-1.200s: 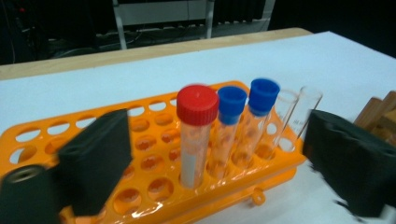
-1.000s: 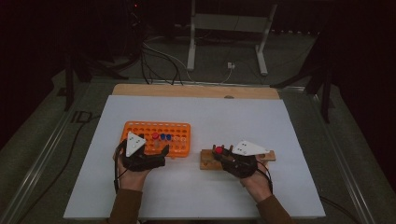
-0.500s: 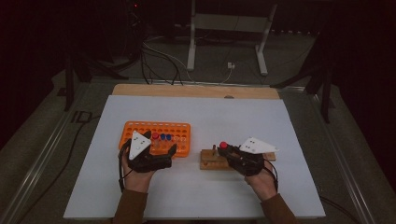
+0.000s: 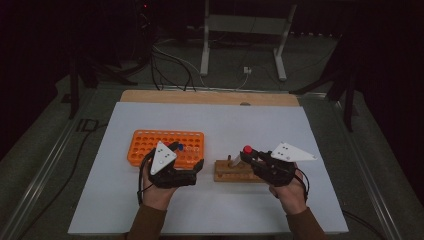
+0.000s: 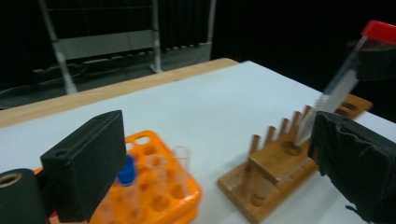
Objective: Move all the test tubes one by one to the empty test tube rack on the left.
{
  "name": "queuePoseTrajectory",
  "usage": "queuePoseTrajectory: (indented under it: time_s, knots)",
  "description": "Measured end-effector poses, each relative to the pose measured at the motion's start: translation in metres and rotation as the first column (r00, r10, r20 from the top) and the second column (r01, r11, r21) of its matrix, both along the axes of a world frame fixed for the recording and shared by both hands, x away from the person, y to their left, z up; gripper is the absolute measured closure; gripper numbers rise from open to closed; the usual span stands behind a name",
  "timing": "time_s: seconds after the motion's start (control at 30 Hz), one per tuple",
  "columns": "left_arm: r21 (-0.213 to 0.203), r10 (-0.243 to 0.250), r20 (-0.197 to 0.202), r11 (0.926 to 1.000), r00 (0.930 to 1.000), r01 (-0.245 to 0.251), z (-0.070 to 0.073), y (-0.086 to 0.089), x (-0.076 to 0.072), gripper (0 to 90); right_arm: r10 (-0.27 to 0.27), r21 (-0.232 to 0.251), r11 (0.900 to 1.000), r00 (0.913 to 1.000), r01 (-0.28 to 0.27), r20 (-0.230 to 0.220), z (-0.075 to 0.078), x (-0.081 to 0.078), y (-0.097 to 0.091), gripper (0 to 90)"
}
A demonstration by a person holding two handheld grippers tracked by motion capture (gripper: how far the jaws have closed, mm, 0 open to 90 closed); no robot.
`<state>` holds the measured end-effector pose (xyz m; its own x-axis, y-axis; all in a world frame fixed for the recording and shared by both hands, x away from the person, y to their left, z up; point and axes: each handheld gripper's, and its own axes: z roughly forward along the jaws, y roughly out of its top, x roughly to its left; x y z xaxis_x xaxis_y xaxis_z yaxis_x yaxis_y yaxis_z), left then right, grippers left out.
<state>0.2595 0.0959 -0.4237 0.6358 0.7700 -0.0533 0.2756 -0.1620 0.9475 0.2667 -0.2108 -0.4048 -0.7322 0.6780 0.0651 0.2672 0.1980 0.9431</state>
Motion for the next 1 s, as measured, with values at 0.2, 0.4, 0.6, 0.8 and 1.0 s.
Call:
queuePoseTrajectory:
  time_s: [0.2,0.4,0.6,0.8,1.0]
  knots:
    - [0.021,-0.047,0.012,0.9987,0.9988,0.047,-0.004,-0.016,-0.005,12.2,0.045,-0.012,0.9989,0.9989,-0.045,-0.016,-0.001,-0.005,0.013,73.8]
    - [0.042,-0.127,-0.015,0.9910,0.9918,0.127,-0.007,-0.033,-0.007,11.5,0.087,-0.015,0.9961,0.9958,-0.087,-0.028,-0.003,-0.009,0.023,73.8]
    - [0.095,-0.193,-0.040,0.9761,0.9804,0.196,-0.014,-0.051,-0.010,17.6,0.129,-0.025,0.9912,0.9906,-0.130,-0.047,-0.005,-0.012,0.032,73.7]
    - [0.110,-0.256,-0.060,0.9589,0.9647,0.262,-0.017,-0.057,-0.013,46.3,0.156,-0.025,0.9872,0.9855,-0.158,-0.067,-0.009,-0.012,0.037,73.7]
    - [0.143,-0.266,-0.053,0.9520,0.9625,0.271,-0.017,-0.058,-0.014,69.9,0.169,-0.024,0.9849,0.9833,-0.171,-0.067,-0.010,-0.013,0.039,73.7]
